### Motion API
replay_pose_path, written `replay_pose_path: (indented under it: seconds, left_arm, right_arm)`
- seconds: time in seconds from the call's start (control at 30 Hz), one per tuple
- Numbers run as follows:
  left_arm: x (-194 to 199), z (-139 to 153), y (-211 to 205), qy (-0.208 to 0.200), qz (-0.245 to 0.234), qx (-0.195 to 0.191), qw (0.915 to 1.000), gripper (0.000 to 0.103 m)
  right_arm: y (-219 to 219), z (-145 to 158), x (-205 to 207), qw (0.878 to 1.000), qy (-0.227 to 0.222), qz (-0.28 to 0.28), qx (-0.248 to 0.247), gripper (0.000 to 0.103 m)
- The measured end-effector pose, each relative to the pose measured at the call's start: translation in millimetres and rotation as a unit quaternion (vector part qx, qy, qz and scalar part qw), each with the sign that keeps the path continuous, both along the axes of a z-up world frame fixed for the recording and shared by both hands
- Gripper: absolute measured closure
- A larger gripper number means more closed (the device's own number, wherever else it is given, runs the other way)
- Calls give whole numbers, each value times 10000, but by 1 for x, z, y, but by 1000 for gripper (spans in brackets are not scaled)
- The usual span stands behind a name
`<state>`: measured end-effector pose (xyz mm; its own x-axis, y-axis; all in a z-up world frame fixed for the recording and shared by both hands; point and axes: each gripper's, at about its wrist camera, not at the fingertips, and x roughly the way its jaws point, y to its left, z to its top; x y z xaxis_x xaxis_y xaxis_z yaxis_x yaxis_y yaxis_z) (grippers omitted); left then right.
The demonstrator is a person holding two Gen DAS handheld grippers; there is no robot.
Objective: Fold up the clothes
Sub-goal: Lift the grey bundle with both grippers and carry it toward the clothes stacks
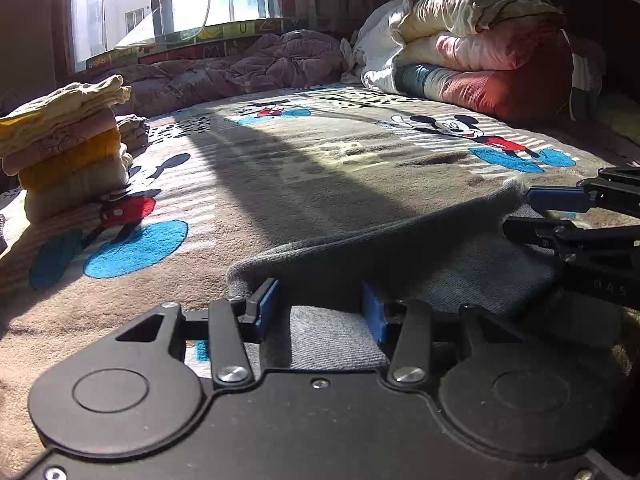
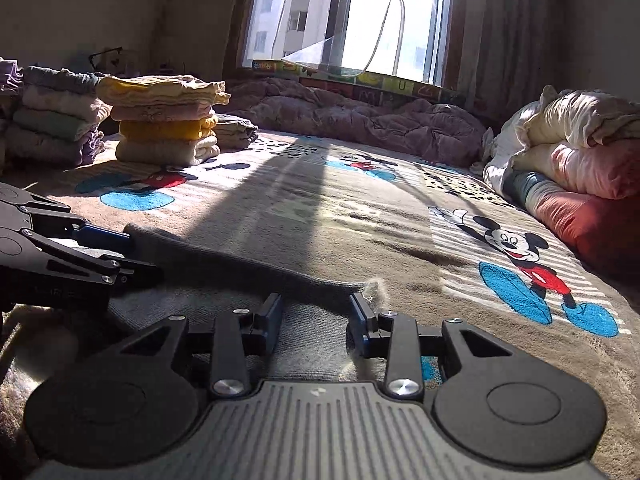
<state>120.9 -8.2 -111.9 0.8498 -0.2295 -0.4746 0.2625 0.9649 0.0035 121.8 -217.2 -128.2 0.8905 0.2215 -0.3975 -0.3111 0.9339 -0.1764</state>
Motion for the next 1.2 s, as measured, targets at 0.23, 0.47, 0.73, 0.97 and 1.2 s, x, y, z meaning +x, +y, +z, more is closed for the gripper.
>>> replay_pose_path:
  seconds: [0.23, 0.47, 0.73, 0.97, 1.2]
  left_arm:
    - [-6, 0, 81, 867, 896, -2613, 9572, 34]
    - [4, -27, 93, 1778, 1036, -3907, 8972, 33]
    - [9, -35, 86, 1913, 898, -4324, 8766, 61]
    - [6, -26, 130, 1730, 841, -5104, 8381, 67]
    - [-8, 1, 216, 875, 1047, -5548, 8207, 67]
  right_arm:
    - [-58, 5, -6, 9730, 436, -894, 2084, 32]
    - [-88, -29, 13, 9079, 1605, -872, 3774, 28]
    - [-81, -37, 16, 9010, 1746, -969, 3850, 47]
    - [-68, -18, 16, 8790, 1647, -622, 4431, 55]
    - [0, 9, 53, 8637, 1782, 101, 4714, 55]
